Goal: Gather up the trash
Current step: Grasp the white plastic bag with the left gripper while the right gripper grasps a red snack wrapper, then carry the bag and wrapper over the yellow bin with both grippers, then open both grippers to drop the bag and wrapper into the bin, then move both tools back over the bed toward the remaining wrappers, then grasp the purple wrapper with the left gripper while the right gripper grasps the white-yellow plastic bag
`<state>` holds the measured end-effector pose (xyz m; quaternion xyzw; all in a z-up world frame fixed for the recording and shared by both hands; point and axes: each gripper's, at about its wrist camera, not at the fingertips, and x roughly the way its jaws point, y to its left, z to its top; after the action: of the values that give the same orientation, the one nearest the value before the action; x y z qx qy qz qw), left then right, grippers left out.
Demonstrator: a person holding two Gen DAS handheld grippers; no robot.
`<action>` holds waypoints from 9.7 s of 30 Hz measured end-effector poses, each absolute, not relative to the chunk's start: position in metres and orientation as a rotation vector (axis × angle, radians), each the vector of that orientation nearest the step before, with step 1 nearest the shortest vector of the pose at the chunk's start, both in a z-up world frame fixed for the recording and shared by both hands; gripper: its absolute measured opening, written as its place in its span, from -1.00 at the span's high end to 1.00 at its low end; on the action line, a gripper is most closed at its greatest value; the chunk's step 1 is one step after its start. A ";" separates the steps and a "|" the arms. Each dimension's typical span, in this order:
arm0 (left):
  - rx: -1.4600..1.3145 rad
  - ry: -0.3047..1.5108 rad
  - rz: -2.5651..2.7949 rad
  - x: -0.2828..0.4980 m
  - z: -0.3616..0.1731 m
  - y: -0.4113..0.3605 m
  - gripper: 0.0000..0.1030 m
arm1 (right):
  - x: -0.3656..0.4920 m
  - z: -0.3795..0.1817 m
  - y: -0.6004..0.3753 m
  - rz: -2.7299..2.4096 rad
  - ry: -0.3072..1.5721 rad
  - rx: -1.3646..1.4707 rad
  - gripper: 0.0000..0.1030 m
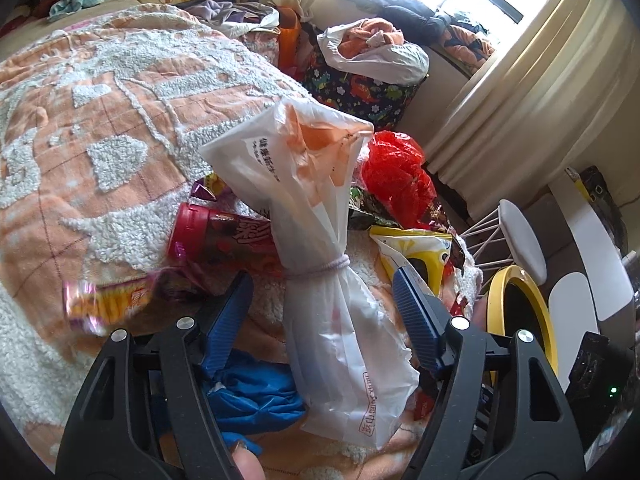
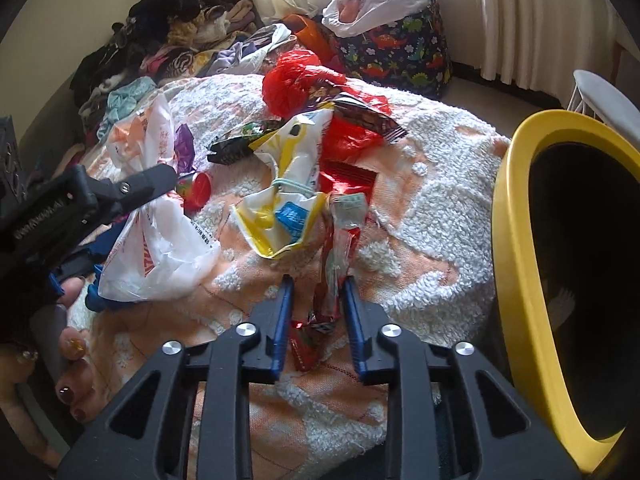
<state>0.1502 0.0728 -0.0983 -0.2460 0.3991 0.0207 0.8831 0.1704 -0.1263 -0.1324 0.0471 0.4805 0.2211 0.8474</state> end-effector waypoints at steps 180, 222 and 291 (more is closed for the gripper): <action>-0.156 0.586 -0.232 0.123 -0.027 -0.081 -0.78 | 0.143 -0.054 -0.334 0.166 0.569 0.362 -0.46; -0.331 0.572 0.033 0.111 -0.035 0.058 -0.78 | 0.129 -0.043 -0.202 0.415 0.608 0.153 -0.62; -0.341 0.873 0.171 0.117 -0.108 0.133 0.48 | 0.156 -0.102 -0.126 0.547 0.820 0.063 0.43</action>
<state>0.1174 0.1329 -0.1081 -0.1641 0.4201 0.0821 0.8887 0.1561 -0.1256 -0.1016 0.0305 0.3936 0.2623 0.8805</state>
